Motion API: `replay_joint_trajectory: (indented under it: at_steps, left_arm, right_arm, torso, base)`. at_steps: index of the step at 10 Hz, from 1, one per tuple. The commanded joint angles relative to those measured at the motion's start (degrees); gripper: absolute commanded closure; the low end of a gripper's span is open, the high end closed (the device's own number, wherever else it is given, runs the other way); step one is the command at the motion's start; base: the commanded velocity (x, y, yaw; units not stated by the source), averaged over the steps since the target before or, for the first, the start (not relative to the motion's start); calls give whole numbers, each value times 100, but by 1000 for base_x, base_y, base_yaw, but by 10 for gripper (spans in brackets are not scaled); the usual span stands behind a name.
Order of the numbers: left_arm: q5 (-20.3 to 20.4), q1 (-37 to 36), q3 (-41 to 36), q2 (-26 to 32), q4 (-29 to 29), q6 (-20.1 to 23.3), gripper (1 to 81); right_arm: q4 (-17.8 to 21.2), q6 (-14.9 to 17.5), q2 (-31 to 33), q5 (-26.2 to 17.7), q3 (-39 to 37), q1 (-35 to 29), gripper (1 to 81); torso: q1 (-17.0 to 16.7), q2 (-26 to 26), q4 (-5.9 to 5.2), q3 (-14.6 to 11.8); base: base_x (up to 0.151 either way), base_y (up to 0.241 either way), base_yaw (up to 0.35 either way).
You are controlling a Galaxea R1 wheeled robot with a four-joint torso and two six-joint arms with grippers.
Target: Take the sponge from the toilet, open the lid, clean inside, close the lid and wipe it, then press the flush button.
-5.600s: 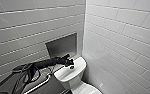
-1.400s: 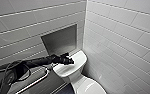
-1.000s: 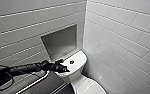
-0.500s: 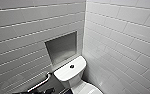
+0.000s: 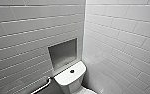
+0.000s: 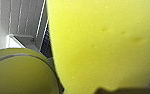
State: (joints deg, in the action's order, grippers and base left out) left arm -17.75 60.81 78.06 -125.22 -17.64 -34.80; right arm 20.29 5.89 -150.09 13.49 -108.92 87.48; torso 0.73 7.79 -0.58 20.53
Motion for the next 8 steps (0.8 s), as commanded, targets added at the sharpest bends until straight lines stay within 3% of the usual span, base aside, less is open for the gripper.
replay_joint_trajectory:
  at_steps: [1,8]
  left_arm:
    - [571,656,1006,-651,-802,0,811]
    - [1142,1500,3260,-2113,-820,0,811]
  right_arm:
    - [-33,9,73,-427,-5,-94,811]
    - [-51,18,-314,-479,-1271,82,811]
  torso:
    - [0,0,0,11]
    - [-15,13,0,-103]
  base:
    - [0,0,0]
    - [0,0,0]
